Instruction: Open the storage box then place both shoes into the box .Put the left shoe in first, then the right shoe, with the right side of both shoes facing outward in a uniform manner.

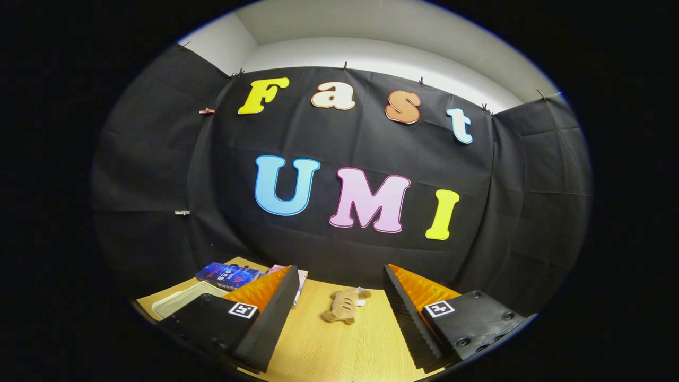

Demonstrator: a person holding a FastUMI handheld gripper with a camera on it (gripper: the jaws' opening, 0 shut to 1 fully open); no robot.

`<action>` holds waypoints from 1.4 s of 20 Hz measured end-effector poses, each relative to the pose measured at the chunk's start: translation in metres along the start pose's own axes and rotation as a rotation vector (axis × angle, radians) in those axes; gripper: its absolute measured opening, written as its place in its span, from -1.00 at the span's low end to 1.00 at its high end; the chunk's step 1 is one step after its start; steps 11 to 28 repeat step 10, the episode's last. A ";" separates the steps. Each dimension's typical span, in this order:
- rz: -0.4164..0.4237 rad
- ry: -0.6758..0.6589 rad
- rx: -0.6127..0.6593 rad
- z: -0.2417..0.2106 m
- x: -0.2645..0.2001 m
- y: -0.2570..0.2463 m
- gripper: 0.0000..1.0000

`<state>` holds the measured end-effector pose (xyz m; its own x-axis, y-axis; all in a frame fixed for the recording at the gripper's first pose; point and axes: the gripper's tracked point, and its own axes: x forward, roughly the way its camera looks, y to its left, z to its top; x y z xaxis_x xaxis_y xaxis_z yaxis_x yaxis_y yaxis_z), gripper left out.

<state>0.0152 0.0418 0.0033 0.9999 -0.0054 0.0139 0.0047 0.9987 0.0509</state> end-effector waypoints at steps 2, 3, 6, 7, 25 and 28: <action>0.004 0.004 -0.001 -0.002 0.000 0.001 0.95; 0.005 0.006 -0.002 -0.002 0.000 0.000 0.95; 0.001 0.015 -0.003 -0.004 0.000 -0.004 0.95; 0.000 0.017 -0.003 -0.005 0.002 -0.004 0.95; -0.006 0.027 -0.011 -0.006 0.004 -0.004 0.95; -0.006 0.027 -0.011 -0.006 0.004 -0.004 0.95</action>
